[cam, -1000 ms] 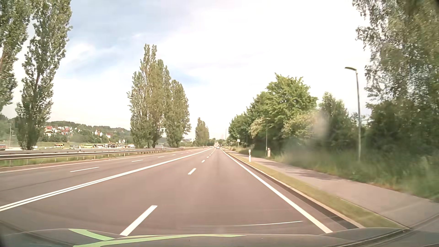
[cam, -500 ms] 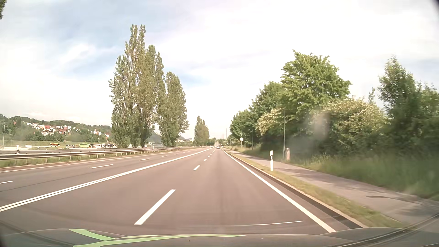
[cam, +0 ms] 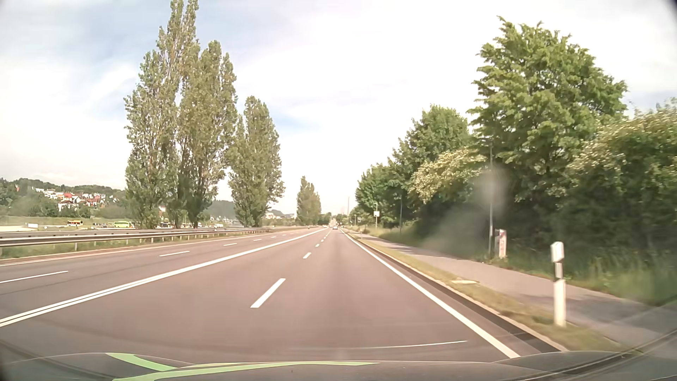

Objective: Follow the waypoints while adhering to traffic rules and regulations

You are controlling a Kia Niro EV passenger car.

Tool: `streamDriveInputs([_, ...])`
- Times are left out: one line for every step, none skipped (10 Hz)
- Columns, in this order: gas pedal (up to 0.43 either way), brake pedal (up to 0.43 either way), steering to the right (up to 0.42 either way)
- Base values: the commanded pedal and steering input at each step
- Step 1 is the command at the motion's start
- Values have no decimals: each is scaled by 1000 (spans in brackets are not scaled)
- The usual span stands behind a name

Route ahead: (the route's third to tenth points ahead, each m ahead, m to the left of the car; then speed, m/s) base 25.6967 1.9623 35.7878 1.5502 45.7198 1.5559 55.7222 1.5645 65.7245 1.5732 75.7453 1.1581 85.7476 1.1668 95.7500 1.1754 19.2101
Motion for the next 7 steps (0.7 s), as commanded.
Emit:
streamDriveInputs([110,0,3])
streamDriveInputs([110,0,3])
streamDriveInputs([110,0,3])
streamDriveInputs([110,0,2])
streamDriveInputs([110,0,2])
streamDriveInputs([110,0,2])
streamDriveInputs([110,0,1])
